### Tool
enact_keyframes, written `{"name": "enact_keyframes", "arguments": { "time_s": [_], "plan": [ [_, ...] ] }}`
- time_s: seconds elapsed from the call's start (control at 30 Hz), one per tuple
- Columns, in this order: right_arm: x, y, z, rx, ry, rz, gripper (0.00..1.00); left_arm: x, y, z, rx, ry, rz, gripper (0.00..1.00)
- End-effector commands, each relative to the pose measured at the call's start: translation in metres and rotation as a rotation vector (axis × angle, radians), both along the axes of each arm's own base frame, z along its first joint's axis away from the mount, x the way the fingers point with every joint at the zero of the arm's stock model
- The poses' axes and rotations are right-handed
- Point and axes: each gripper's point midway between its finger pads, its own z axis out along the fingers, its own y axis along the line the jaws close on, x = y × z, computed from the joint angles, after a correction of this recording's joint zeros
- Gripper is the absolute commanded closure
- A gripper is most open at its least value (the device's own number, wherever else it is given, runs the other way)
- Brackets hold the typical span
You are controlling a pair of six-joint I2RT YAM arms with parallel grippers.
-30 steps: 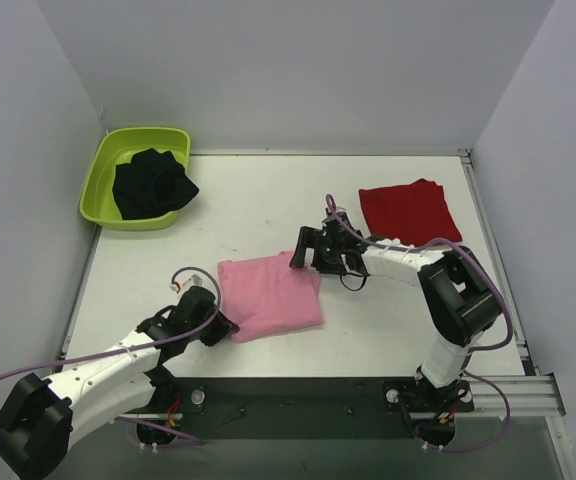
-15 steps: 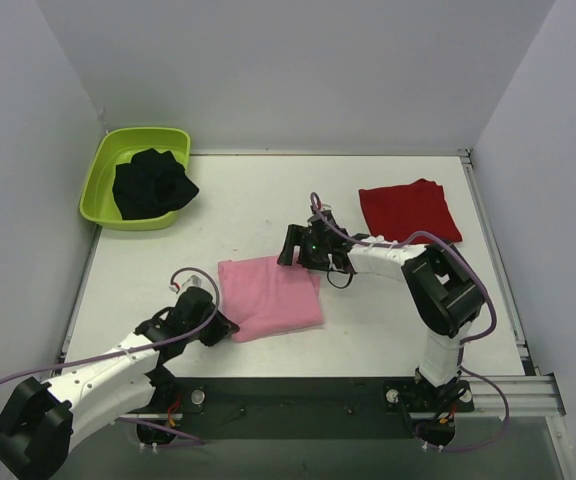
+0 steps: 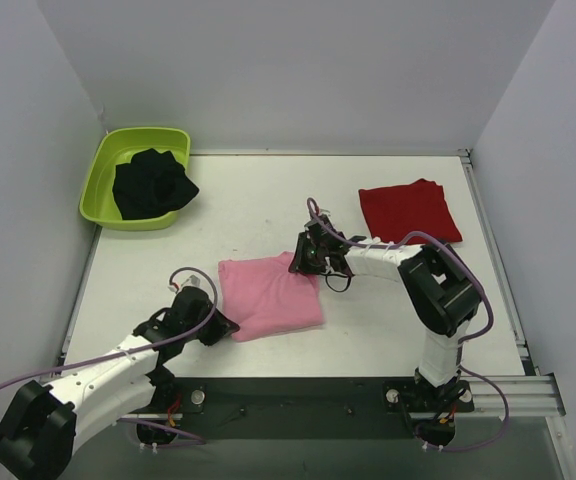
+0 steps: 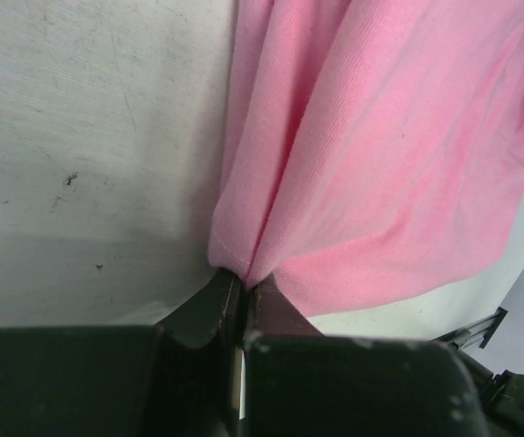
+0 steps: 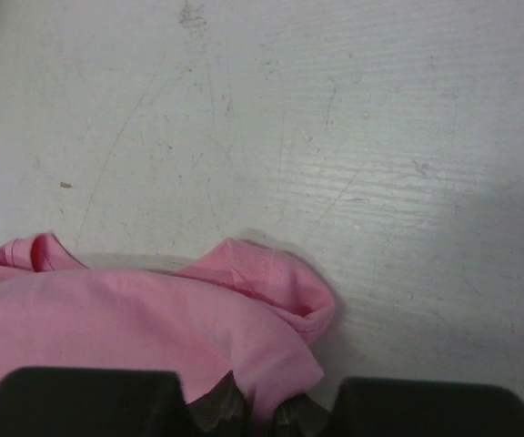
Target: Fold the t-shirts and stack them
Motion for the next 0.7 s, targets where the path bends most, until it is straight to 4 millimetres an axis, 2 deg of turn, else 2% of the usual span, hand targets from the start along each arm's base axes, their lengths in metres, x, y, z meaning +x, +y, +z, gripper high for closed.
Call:
{"name": "enact_keyframes", "arguments": {
  "time_s": [0.0, 0.17, 0.33, 0.37, 0.47, 0.5, 0.57, 0.67],
  "plan": [
    [-0.019, -0.011, -0.024, -0.086, 0.075, -0.001, 1.0, -0.015, 0.025, -0.028, 0.114, 0.059, 0.013, 1.0],
    [-0.012, -0.015, -0.015, -0.102, 0.03, -0.018, 1.0, -0.005, 0.02, -0.02, 0.103, 0.015, -0.013, 1.0],
    [0.005, -0.021, 0.027, -0.135, -0.068, -0.016, 1.0, 0.017, 0.002, 0.007, 0.071, -0.046, -0.05, 1.0],
    [0.01, -0.021, 0.042, -0.126, -0.09, -0.02, 1.0, 0.022, -0.002, 0.013, 0.063, -0.061, -0.052, 1.0],
    [0.022, -0.028, 0.064, -0.136, -0.121, -0.035, 1.0, 0.039, -0.014, 0.035, 0.037, -0.117, -0.072, 1.0],
    [0.025, -0.029, 0.071, -0.132, -0.13, -0.041, 1.0, 0.047, -0.021, 0.05, 0.027, -0.146, -0.085, 1.0],
    [0.032, -0.038, 0.083, -0.126, -0.14, -0.063, 1.0, 0.054, -0.026, 0.059, 0.028, -0.16, -0.097, 1.0],
    [0.043, -0.045, 0.104, -0.108, -0.166, -0.082, 1.0, 0.072, -0.039, 0.084, 0.013, -0.212, -0.114, 1.0]
  ]
}}
